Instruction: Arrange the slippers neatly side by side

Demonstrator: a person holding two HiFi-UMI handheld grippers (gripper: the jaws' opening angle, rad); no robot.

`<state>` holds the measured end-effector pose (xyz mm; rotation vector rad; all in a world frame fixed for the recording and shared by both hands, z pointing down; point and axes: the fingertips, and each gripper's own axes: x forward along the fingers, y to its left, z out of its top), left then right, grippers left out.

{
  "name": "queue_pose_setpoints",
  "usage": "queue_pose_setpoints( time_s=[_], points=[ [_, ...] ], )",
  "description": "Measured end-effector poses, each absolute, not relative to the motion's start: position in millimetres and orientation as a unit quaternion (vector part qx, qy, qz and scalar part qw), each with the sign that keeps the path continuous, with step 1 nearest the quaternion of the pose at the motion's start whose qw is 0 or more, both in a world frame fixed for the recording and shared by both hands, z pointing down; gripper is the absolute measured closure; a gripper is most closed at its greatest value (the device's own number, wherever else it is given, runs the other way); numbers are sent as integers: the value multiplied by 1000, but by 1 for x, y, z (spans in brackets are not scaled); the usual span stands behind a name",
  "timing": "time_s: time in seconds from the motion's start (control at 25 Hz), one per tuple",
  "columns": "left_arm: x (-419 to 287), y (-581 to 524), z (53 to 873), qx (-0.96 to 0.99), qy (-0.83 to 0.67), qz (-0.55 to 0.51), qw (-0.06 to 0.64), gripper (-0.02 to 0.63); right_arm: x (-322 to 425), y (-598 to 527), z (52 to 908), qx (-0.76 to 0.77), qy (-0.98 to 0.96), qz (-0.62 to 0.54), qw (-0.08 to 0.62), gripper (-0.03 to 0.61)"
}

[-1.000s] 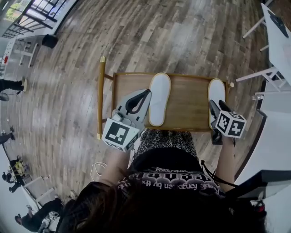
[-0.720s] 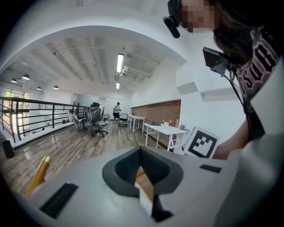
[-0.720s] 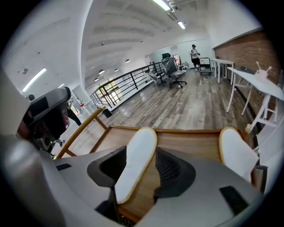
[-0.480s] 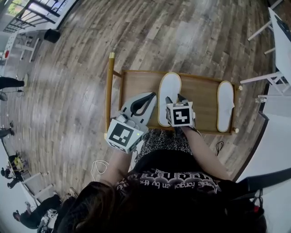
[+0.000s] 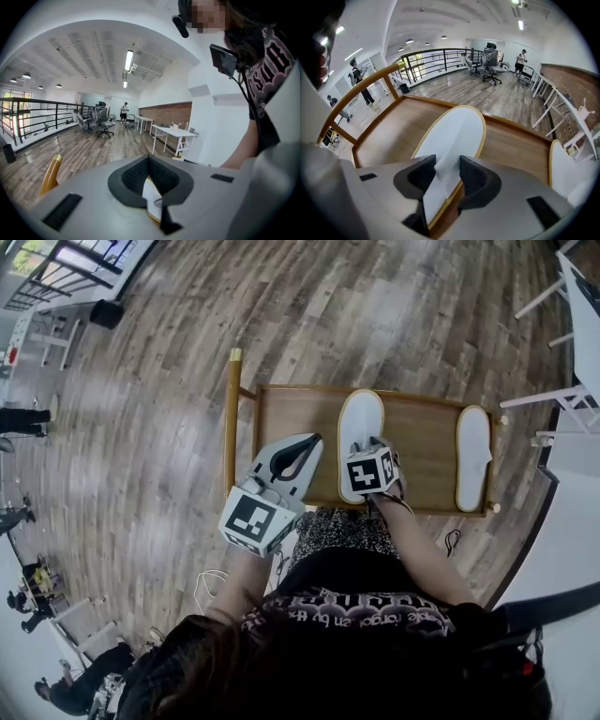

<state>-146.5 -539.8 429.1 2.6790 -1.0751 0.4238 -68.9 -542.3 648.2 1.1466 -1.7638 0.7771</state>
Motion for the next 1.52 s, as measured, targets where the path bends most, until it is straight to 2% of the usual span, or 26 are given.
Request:
queue_pose_setpoints(
  time_s=[0.16,0.32,0.56,0.88,1.12,1.52],
  points=[
    [-134,-545,424,920,-349,139,109,617,-62,-542,647,452,-714,315,432,446],
    [-123,-548,423,926,-336,139,106,617,-44,-545,647,463,-707,294,447,563],
    [-112,-548,424,932,-320,140,98,617,-9,-543,633,487,-691,302,440,566],
    [-84,-548,421,940,-301,132,94,617,80,-528,618,529,-655,306,445,566],
    [-67,-547,419,943,-292,133,90,617,128,-522,632,518,-646,296,476,566],
    [-59,-540,422,939,-297,145,98,617,150,-530,643,549,-636,317,441,566]
  ],
)
